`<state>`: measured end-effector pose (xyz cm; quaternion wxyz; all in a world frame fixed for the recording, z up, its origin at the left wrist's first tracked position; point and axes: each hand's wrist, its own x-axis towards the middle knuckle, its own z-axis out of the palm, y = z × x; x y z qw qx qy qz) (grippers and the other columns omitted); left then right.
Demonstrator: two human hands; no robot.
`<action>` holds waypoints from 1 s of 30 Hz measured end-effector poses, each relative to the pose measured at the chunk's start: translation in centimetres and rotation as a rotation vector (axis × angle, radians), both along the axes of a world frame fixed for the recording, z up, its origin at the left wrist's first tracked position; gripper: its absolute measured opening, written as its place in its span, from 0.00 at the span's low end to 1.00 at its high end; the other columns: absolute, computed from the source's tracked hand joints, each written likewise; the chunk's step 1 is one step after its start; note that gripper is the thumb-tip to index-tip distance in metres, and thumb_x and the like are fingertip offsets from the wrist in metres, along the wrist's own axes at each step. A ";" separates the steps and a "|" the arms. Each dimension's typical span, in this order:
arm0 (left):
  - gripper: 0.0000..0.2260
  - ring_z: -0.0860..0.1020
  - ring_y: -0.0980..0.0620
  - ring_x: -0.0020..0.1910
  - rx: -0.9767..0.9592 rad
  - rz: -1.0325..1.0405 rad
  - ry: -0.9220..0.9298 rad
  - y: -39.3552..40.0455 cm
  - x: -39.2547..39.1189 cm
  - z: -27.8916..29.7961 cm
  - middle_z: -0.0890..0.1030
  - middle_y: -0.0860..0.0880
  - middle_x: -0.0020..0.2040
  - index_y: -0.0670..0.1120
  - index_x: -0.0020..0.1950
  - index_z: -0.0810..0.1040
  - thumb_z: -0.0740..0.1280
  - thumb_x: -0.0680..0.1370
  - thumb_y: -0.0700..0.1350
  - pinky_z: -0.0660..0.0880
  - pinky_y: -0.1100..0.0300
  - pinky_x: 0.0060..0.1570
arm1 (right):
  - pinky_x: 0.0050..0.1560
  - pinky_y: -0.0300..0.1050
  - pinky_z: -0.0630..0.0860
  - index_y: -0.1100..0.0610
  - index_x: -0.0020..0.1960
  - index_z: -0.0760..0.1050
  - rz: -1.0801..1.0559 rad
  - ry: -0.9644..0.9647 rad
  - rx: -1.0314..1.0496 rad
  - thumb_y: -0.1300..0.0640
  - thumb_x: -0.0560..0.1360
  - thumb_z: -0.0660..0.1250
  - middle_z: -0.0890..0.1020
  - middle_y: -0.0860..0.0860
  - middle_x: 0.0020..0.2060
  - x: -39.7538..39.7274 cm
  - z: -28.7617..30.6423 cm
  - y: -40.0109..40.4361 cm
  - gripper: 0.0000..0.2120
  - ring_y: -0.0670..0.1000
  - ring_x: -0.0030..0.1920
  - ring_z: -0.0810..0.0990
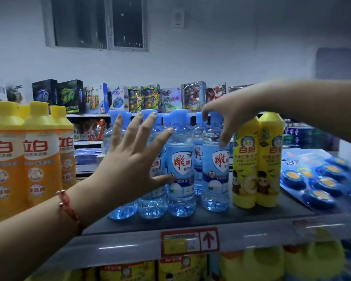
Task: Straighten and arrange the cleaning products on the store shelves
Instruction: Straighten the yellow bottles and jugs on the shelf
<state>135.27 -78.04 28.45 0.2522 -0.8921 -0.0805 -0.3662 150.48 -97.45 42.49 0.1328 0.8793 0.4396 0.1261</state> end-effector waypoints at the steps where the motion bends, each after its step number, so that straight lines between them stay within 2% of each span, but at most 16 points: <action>1: 0.49 0.52 0.35 0.81 0.012 -0.009 0.000 -0.2 0.3 -0.2 0.53 0.38 0.82 0.51 0.83 0.56 0.58 0.69 0.77 0.47 0.27 0.75 | 0.50 0.44 0.70 0.46 0.70 0.68 0.040 0.010 0.040 0.41 0.63 0.80 0.75 0.46 0.61 0.2 -0.3 0.1 0.40 0.49 0.52 0.74; 2: 0.50 0.52 0.35 0.81 0.023 -0.013 -0.005 -0.4 0.5 -0.3 0.55 0.38 0.82 0.49 0.83 0.57 0.59 0.69 0.77 0.47 0.27 0.75 | 0.45 0.43 0.69 0.46 0.66 0.70 0.081 0.013 0.085 0.41 0.62 0.81 0.76 0.44 0.54 0.2 -0.4 0.2 0.36 0.47 0.47 0.74; 3: 0.51 0.53 0.35 0.81 0.030 -0.016 -0.011 -0.5 0.8 -0.5 0.56 0.38 0.82 0.48 0.83 0.57 0.62 0.68 0.77 0.48 0.26 0.74 | 0.44 0.44 0.70 0.45 0.63 0.72 0.108 0.015 0.117 0.41 0.61 0.82 0.75 0.44 0.52 0.2 -0.3 0.4 0.35 0.47 0.47 0.74; 5: 0.53 0.54 0.35 0.80 0.034 -0.020 -0.019 -0.6 1.2 -0.7 0.59 0.38 0.81 0.45 0.82 0.57 0.66 0.67 0.75 0.50 0.26 0.74 | 0.51 0.48 0.76 0.43 0.61 0.72 0.118 0.031 0.136 0.39 0.60 0.82 0.75 0.47 0.59 0.4 -0.1 0.9 0.34 0.50 0.53 0.77; 8: 0.53 0.54 0.34 0.80 0.027 -0.050 -0.021 -0.4 1.7 -0.8 0.60 0.37 0.80 0.45 0.82 0.56 0.65 0.67 0.74 0.50 0.26 0.74 | 0.60 0.49 0.73 0.42 0.72 0.67 0.081 0.012 0.094 0.38 0.63 0.80 0.71 0.49 0.71 0.6 -0.2 1.2 0.41 0.53 0.64 0.75; 10: 0.51 0.53 0.34 0.80 0.037 -0.106 -0.039 -0.3 2.0 -0.8 0.59 0.37 0.80 0.45 0.83 0.56 0.60 0.68 0.74 0.50 0.26 0.74 | 0.69 0.51 0.67 0.42 0.79 0.57 0.066 0.025 0.099 0.37 0.65 0.78 0.64 0.48 0.78 0.6 0.0 0.4 0.50 0.54 0.74 0.68; 11: 0.49 0.53 0.34 0.80 0.041 -0.142 -0.061 -0.6 2.2 -0.8 0.58 0.37 0.80 0.45 0.82 0.57 0.59 0.69 0.73 0.50 0.26 0.74 | 0.68 0.50 0.67 0.43 0.81 0.53 0.057 0.067 0.139 0.36 0.65 0.77 0.64 0.48 0.78 0.7 0.3 -0.5 0.52 0.53 0.74 0.67; 12: 0.48 0.54 0.34 0.80 0.043 -0.178 -0.089 -1.0 2.3 -0.7 0.59 0.37 0.80 0.45 0.82 0.57 0.60 0.71 0.73 0.50 0.27 0.75 | 0.65 0.48 0.69 0.43 0.81 0.52 0.057 0.115 0.214 0.35 0.65 0.76 0.67 0.48 0.77 0.7 0.7 -1.6 0.52 0.53 0.72 0.70; 14: 0.43 0.57 0.33 0.79 0.052 -0.244 -0.148 -2.7 2.9 0.0 0.61 0.36 0.79 0.46 0.82 0.60 0.60 0.75 0.72 0.51 0.30 0.76 | 0.63 0.47 0.75 0.45 0.80 0.58 0.095 0.134 0.441 0.35 0.68 0.74 0.74 0.50 0.70 1.5 1.2 -4.5 0.46 0.52 0.65 0.77; 17: 0.40 0.64 0.34 0.75 0.015 -0.334 -0.187 -6.8 4.7 1.1 0.65 0.35 0.76 0.45 0.80 0.63 0.58 0.74 0.68 0.63 0.35 0.72 | 0.65 0.54 0.76 0.48 0.75 0.67 0.143 0.085 0.748 0.37 0.71 0.73 0.77 0.51 0.63 4.7 0.7 -9.2 0.36 0.51 0.61 0.78; 19: 0.40 0.68 0.34 0.73 -0.008 -0.354 -0.165 -9.9 6.5 1.9 0.66 0.36 0.76 0.45 0.81 0.62 0.59 0.75 0.67 0.68 0.37 0.69 | 0.62 0.52 0.77 0.49 0.74 0.67 0.084 0.211 0.807 0.36 0.72 0.72 0.78 0.51 0.60 7.3 -1.0 -11.4 0.36 0.51 0.59 0.79; 21: 0.42 0.65 0.35 0.75 -0.055 -0.299 -0.134 -12.1 8.6 2.7 0.63 0.37 0.79 0.47 0.83 0.56 0.60 0.76 0.69 0.65 0.40 0.72 | 0.55 0.49 0.80 0.49 0.74 0.67 0.066 0.353 0.745 0.38 0.72 0.73 0.80 0.49 0.57 9.3 -3.4 -12.3 0.35 0.49 0.54 0.81; 23: 0.45 0.60 0.36 0.78 -0.082 -0.162 -0.107 -13.3 10.7 3.8 0.63 0.38 0.79 0.50 0.84 0.48 0.59 0.75 0.72 0.55 0.40 0.77 | 0.49 0.44 0.82 0.49 0.70 0.70 0.145 0.419 0.743 0.42 0.71 0.76 0.82 0.46 0.51 10.7 -5.2 -12.5 0.32 0.45 0.48 0.83; 26: 0.48 0.60 0.37 0.79 -0.083 -0.006 -0.042 -14.0 12.8 5.0 0.76 0.39 0.71 0.52 0.83 0.39 0.58 0.74 0.75 0.50 0.38 0.79 | 0.41 0.37 0.81 0.51 0.65 0.72 0.282 0.458 0.806 0.49 0.71 0.78 0.83 0.47 0.46 12.3 -6.2 -12.3 0.26 0.41 0.41 0.83; 28: 0.46 0.62 0.40 0.79 -0.123 0.012 0.003 -14.6 13.7 5.3 0.79 0.42 0.69 0.55 0.83 0.41 0.59 0.75 0.73 0.45 0.38 0.79 | 0.44 0.43 0.83 0.52 0.67 0.72 0.345 0.495 0.789 0.49 0.70 0.79 0.84 0.49 0.46 13.0 -6.0 -12.3 0.29 0.45 0.43 0.85; 30: 0.42 0.70 0.45 0.75 -0.199 -0.041 0.007 -14.7 13.7 5.4 0.81 0.47 0.66 0.58 0.82 0.48 0.62 0.75 0.71 0.39 0.40 0.79 | 0.48 0.52 0.84 0.51 0.67 0.71 0.364 0.488 0.794 0.47 0.68 0.80 0.84 0.50 0.46 13.5 -6.0 -11.8 0.32 0.50 0.45 0.85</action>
